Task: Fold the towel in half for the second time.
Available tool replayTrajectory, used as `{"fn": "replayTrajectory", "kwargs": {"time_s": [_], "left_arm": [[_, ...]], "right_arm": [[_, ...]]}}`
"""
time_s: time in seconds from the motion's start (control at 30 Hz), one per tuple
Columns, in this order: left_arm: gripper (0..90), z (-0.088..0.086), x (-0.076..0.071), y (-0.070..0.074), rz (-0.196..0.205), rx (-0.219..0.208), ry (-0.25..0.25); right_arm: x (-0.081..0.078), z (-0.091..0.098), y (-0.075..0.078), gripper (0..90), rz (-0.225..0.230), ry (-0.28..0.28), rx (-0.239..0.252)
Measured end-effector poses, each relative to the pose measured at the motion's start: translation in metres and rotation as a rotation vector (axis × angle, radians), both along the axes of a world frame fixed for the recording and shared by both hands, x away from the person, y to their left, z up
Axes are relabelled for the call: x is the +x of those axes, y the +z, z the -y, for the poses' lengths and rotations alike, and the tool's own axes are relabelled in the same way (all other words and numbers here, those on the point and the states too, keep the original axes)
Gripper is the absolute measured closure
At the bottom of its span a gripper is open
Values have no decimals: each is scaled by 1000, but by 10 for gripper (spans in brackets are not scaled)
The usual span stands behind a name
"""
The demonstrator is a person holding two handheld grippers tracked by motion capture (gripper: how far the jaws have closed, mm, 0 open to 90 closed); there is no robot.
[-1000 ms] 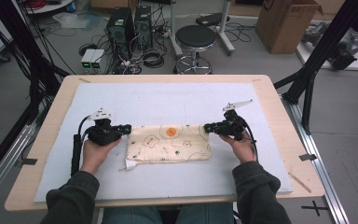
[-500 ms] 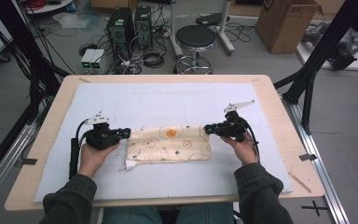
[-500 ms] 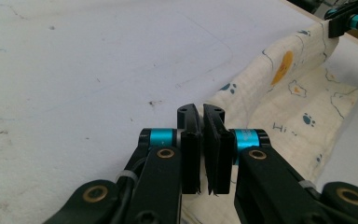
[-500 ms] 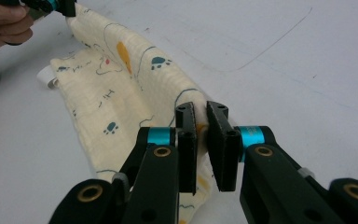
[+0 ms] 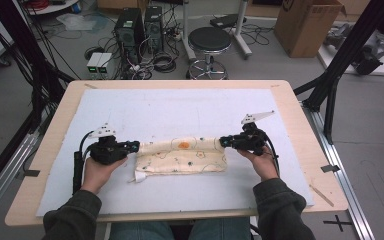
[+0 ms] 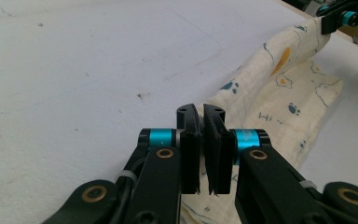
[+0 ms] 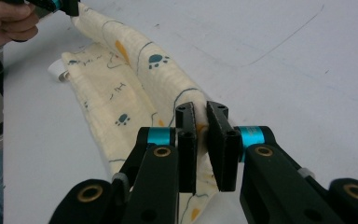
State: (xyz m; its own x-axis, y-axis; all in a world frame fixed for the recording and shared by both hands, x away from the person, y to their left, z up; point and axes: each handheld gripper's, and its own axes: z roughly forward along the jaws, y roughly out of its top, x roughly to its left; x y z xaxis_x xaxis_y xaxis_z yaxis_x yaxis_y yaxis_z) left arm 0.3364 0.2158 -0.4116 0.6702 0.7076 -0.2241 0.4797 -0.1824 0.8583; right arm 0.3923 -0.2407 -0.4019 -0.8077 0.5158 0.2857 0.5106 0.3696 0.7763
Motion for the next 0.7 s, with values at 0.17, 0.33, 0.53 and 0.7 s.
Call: {"fn": "replayTrajectory", "kwargs": {"time_s": [0.17, 0.33, 0.53, 0.7], "left_arm": [[844, 1, -3, -1, 4, 3, -12], [842, 3, -6, -1, 13, 23, -24], [837, 5, -10, -1, 19, 60, -35], [836, 3, -14, -6, 20, 73, -40]], "right_arm": [[-5, 3, -5, 824, -9, 2, 9], [-9, 4, -9, 824, -7, 7, 20], [-13, 4, -11, 823, -3, 21, 17], [-16, 5, -14, 822, -4, 30, 12]]}}
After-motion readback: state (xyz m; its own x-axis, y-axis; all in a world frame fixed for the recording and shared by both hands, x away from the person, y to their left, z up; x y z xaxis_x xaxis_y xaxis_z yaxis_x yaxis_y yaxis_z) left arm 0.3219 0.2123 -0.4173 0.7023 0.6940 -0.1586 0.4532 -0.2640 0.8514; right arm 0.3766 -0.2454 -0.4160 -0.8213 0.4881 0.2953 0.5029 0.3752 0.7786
